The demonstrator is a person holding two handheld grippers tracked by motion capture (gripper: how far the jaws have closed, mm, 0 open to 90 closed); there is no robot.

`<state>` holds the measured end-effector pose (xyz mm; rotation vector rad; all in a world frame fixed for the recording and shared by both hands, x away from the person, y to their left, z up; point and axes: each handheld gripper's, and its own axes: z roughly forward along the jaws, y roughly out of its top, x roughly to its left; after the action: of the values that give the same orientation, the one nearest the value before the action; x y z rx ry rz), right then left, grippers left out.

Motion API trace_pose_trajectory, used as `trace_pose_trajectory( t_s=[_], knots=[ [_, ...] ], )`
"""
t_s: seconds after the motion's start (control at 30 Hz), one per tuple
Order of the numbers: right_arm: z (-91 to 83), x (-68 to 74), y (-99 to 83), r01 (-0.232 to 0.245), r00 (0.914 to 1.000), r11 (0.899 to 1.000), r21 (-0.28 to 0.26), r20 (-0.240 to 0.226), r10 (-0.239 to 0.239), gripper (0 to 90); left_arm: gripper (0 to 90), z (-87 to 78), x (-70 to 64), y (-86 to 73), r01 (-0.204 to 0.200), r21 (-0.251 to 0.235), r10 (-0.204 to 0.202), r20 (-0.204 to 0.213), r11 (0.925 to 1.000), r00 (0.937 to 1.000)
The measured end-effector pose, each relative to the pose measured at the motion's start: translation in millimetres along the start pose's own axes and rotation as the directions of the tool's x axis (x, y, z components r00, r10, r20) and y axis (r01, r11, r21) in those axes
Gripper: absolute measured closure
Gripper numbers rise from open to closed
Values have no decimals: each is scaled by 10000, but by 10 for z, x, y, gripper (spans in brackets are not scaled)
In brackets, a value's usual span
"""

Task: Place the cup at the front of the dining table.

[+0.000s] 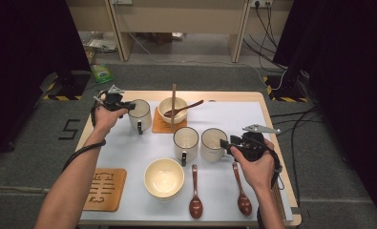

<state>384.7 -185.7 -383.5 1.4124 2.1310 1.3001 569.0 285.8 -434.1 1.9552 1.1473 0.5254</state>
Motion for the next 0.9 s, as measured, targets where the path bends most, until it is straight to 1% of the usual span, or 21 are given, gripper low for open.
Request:
trace_pose_trajectory(
  t_s=[0.03, 0.1, 0.17, 0.2, 0.33, 0.4, 0.5, 0.6, 0.7, 0.77, 0.87, 0.9],
  knots=[
    [-1, 0, 0, -10, 10000, 10000, 3, 2, 10, 493, 716, 10, 7, -8, 79, 29, -79, 10, 10000, 10000],
    [0, -1, 0, -6, 10000, 10000, 1, 4, 6, 493, 694, 13, 15, -17, 312, -115, -311, 95, 9994, 9995],
    [5, -3, -1, 9, 10000, 10000, 8, 9, -9, 493, 675, 12, 6, -7, 335, -140, -333, 124, 9993, 9994],
    [8, -2, -2, 15, 10000, 10000, 16, 4, -15, 492, 652, 12, -2, 2, 404, -231, -400, 156, 9989, 9991],
    [14, 10, -5, 38, 10000, 10000, 45, -2, -38, 492, 528, -22, -48, 75, 575, -523, -576, -6, 9970, 9983],
    [10, 10, -3, 17, 10000, 10000, 32, -9, -17, 493, 482, -48, -81, 103, 523, -468, -525, -38, 9975, 9986],
    [7, 10, -3, 11, 10000, 10000, 18, -5, -11, 492, 432, -101, -121, 125, 677, -549, -685, -140, 9962, 9976],
    [17, 12, -9, 16, 10000, 10000, 58, -5, -16, 492, 394, -147, -147, 129, 760, -563, -772, -197, 9955, 9968],
    [29, 24, -11, 26, 10000, 10000, 84, -34, -25, 491, 379, -182, -160, 117, 865, -563, -874, -151, 9947, 9961],
    [25, 29, -7, 39, 10000, 10000, 79, -34, -39, 491, 366, -209, -176, 107, 993, -685, -1002, -105, 9927, 9949],
    [17, 27, -2, 17, 10000, 10000, 50, -12, -17, 491, 361, -247, -211, 80, 925, -798, -932, -46, 9925, 9956],
    [15, 22, -3, 35, 10000, 10000, 49, -3, -35, 491, 355, -257, -221, 68, 985, -813, -991, -38, 9918, 9951]
  ],
)
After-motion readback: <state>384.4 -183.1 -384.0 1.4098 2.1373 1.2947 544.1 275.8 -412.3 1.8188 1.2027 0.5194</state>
